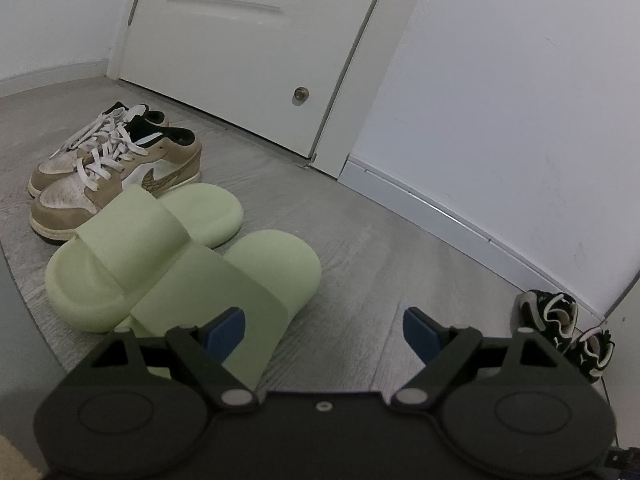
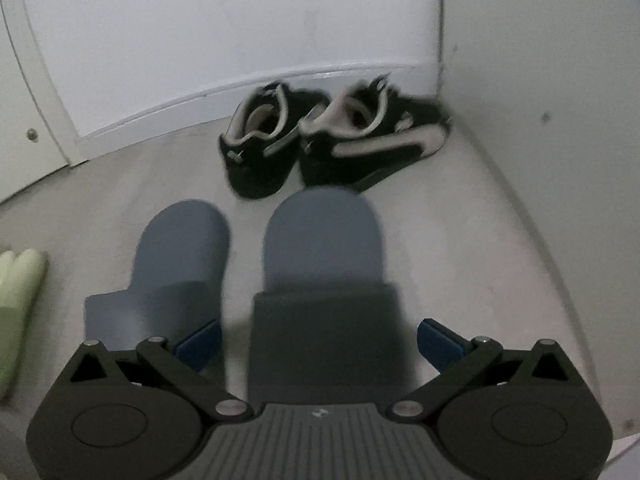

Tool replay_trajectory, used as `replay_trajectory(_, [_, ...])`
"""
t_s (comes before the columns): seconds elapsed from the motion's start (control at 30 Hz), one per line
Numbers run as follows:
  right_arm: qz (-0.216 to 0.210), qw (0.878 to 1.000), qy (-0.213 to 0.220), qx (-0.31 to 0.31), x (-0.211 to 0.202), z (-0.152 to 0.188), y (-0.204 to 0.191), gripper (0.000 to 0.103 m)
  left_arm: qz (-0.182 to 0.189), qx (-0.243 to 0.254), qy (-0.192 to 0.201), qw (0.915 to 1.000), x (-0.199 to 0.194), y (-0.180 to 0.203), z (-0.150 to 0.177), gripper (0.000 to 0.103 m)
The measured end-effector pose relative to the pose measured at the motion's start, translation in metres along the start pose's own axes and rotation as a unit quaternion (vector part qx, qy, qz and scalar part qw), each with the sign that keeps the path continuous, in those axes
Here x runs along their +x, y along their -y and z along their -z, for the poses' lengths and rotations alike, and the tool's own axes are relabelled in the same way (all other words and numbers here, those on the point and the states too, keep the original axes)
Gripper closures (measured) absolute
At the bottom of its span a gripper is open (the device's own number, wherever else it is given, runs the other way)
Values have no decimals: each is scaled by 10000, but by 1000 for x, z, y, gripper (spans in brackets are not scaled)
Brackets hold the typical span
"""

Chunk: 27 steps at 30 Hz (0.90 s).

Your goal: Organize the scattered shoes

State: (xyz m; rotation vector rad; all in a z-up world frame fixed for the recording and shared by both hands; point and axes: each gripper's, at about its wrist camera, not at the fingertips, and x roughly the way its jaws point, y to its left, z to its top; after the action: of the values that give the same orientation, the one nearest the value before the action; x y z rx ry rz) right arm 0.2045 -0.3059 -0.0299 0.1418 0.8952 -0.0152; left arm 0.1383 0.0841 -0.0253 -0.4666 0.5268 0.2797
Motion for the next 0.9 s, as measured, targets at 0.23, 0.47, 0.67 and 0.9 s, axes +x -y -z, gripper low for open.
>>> replay_trajectory(0.23, [361, 9982, -411, -262, 31, 5, -11, 0, -9, 100, -33, 9999, 0, 2, 2, 16])
replay_trajectory(0.47, [310, 9976, -564, -271, 34, 0, -9, 0, 3, 169, -65, 9998, 0, 5, 4, 16])
replay_trajectory(0.67, [-7, 9980, -398, 487, 22, 0, 0, 3, 26, 97, -36, 9999, -2, 3, 3, 16])
replay_trajectory(0.9, [-1129, 9598, 99, 2569, -10, 0, 45, 4, 74, 67, -6, 9999, -4, 3, 3, 16])
